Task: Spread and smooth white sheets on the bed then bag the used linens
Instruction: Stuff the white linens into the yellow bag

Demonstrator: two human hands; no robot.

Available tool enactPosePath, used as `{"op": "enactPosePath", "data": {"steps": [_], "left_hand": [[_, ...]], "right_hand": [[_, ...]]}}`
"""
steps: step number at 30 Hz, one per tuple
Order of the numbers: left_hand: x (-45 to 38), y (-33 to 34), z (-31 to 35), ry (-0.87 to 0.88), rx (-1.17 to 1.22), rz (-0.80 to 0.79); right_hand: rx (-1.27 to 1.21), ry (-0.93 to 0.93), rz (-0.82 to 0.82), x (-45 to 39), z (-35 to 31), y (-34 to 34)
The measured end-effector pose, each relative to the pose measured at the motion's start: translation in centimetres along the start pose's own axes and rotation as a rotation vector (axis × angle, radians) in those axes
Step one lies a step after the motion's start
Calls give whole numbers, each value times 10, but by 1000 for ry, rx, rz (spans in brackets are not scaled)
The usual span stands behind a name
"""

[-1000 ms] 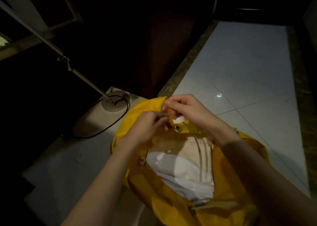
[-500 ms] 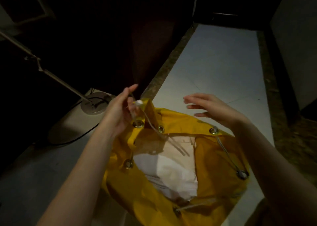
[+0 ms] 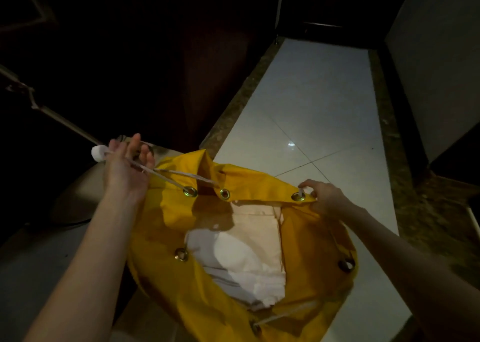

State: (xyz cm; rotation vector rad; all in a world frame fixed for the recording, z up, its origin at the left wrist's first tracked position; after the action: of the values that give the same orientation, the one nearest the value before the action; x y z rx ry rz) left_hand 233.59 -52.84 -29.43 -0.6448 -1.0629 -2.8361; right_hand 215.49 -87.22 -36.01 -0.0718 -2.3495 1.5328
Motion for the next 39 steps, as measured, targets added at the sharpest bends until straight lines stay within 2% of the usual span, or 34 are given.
{"op": "enactPosePath", "data": {"steps": [4,7,9,15,18,20,23,25,31,34,39], "left_hand": [[6,6,-12,-30,-127,-31],[10,11,-22,-120,-247,-103],[13,11,-26,-127,-314,-81],[16,7,-35,-122,-437,-69],[17,4,-29,-16,-540,-35],[19,1,-27,38,-636,-27],[16,-7,-28,8,-742,6],[15,-10,-27,16,-838,17],[3,-29,-33,110,-1158,52],[-10,-39,-32,209,-1316,164],[-12,-34,-26,301,-1276,242]], "right_hand": [[-328,-88,-4,1,-22,-13],[-454,-83,-24,0,-28,-10],[-431,-90,-29,-1,-30,-7],[-258,-101,244,-3,-27,-13],[-55,-157,265,-5,-36,-10],[-12,-180,256,-8,-40,-3],[75,-152,241,-13,-47,-1],[63,-168,242,-12,-56,-5],[-83,-364,316,9,-87,-27],[-68,-346,298,21,-88,-34],[-114,-212,317,29,-65,-47]]}}
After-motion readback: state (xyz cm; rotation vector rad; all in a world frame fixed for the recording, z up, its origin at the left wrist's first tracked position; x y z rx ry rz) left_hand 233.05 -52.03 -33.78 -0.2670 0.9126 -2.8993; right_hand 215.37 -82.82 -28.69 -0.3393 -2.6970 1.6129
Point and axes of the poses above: each hand's wrist, its own x-axis away from the middle knuckle, its own y-axis out of the palm, z = x × y, the point moved 3 cm from there along -x, towards the middle knuckle, and after that the axes turned 8 degrees about -y, right-handed, at the moved point
